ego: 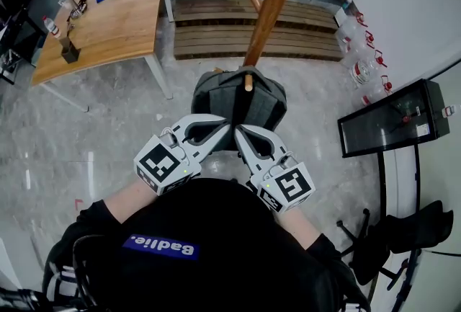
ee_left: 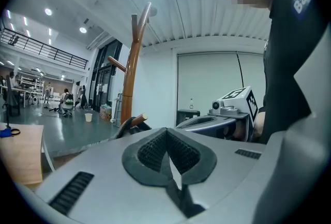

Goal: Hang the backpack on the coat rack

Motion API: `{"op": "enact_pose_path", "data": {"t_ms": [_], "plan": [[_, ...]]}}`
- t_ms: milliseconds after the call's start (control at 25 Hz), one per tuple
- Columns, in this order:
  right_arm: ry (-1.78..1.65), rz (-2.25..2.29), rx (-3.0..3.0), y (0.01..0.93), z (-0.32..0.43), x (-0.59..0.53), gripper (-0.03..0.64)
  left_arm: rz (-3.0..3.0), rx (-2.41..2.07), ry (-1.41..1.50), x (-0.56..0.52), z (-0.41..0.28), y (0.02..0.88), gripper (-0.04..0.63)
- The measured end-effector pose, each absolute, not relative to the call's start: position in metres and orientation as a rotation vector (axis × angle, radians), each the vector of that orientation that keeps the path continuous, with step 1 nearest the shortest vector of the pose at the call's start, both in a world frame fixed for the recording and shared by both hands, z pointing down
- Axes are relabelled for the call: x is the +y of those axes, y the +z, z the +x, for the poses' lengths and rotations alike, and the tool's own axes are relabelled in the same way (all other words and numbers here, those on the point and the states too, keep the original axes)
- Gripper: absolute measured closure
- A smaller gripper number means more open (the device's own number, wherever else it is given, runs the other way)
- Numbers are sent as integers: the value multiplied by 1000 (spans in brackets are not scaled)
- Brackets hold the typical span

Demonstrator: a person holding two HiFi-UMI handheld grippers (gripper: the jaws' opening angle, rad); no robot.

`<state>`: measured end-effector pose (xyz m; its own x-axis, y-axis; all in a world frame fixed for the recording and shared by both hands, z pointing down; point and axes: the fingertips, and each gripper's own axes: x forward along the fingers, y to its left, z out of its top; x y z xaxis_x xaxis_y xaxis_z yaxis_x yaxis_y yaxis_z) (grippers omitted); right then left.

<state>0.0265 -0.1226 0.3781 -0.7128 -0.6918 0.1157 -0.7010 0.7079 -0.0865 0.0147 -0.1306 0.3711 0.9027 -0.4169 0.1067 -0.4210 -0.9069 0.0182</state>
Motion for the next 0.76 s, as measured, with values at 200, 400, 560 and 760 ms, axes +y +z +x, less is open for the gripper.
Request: {"op": "enact_pose_path", "data": {"t_ms": [200,400,560,760], "plan": [[182,1146,-2830,378,25,-124,612,3024,-676,157,-131,13,371,586],[182,1134,-2832,378,23,-124,612,3029,-678,171,-127,13,371,586],[182,1130,-2832,376,22,-123,612,3036,-685,169,-126,11,366,586],[185,1124,-2831,379,21,-124,612,3027,-688,165,-128,12,369,586]]}}
